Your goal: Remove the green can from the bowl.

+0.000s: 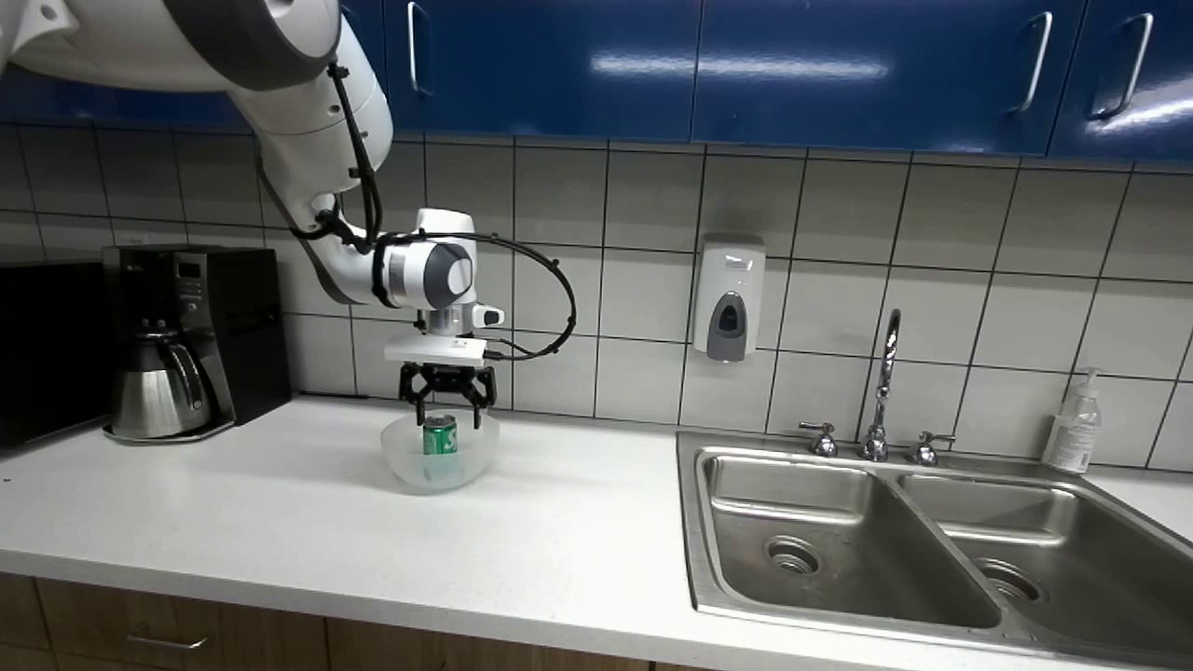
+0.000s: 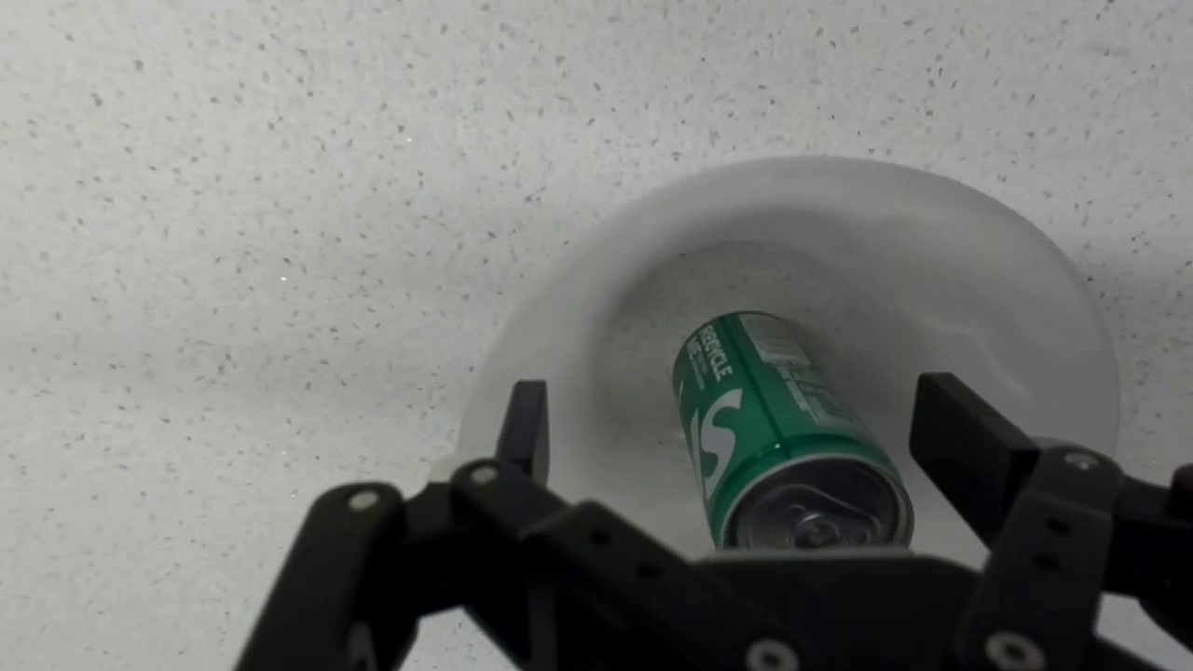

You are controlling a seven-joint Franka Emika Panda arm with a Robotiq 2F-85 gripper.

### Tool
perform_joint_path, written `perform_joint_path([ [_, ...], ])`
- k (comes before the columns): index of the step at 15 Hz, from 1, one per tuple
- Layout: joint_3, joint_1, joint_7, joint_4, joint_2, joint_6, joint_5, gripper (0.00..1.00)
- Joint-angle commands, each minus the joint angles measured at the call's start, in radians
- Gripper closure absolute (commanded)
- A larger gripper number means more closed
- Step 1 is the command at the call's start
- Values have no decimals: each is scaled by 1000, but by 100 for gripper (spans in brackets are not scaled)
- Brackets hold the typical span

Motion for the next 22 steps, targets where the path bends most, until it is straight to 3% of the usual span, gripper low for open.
perform_joint_path([
  [1, 27, -10, 12, 105, 56, -73, 16, 0],
  [11, 67, 1, -4, 175, 124, -86, 15, 0],
  [22, 46, 29, -12, 157, 133, -56, -57, 0],
])
